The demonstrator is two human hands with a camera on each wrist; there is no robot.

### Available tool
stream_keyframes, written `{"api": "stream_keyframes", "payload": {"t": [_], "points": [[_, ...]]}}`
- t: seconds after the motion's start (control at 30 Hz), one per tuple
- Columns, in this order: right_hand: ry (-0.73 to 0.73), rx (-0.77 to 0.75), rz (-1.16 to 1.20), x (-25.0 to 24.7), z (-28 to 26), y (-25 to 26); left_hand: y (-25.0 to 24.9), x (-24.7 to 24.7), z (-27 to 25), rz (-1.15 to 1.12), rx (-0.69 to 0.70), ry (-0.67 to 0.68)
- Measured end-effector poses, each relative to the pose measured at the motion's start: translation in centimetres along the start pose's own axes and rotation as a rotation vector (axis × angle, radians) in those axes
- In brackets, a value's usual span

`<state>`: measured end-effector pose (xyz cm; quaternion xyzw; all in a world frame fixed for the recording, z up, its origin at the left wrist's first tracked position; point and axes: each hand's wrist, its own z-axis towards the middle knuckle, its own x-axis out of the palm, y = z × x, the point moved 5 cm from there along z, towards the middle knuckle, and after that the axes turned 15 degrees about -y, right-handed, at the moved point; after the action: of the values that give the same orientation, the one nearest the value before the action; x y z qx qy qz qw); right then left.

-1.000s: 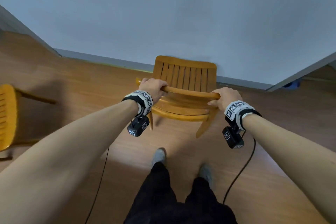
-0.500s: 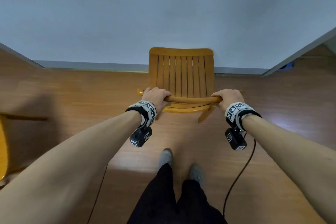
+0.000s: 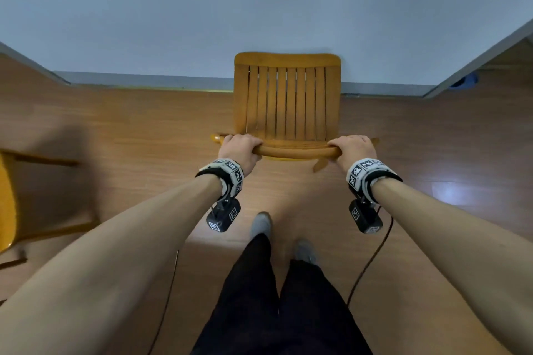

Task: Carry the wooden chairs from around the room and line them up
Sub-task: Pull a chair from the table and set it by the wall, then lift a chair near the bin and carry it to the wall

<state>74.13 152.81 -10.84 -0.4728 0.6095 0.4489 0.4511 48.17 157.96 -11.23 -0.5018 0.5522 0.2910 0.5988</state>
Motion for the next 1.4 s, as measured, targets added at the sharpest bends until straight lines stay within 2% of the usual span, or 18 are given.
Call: {"api": "stream_keyframes", "payload": {"t": [0.17, 0.27, 0.53, 0.77, 1.0, 1.2, 1.4], "points": [[0.073, 0.025, 0.14, -2.5, -1.8, 1.2, -0.4, -3.4, -3.1, -0.066, -0.237, -0.048], [0.071, -0.028, 0.215, -4.6, -2.8, 3.8, 0.5, -6.7, -6.1, -0.044, -0.336, -0.098], [0.042, -0.299, 0.21, -9.8, -2.7, 17.9, 10.0, -17.3, -14.8, 0.076, -0.605, -0.211], [0.088, -0.441, 0.149, -9.7, -1.0, 34.9, 24.2, -24.5, -22.9, 0.123, -0.793, -0.289], [0.104, -0.527, 0.137, -8.5, 0.7, 53.8, 40.3, -28.6, -30.0, 0.129, -0.911, -0.283], [0.123, -0.59, 0.146, -7.7, 4.3, 67.7, 51.8, -32.4, -31.1, 0.091, -0.992, -0.288], [0.165, -0.707, 0.121, -5.4, 11.7, 81.7, 64.6, -34.6, -28.6, 0.011, -1.091, -0.286]]}}
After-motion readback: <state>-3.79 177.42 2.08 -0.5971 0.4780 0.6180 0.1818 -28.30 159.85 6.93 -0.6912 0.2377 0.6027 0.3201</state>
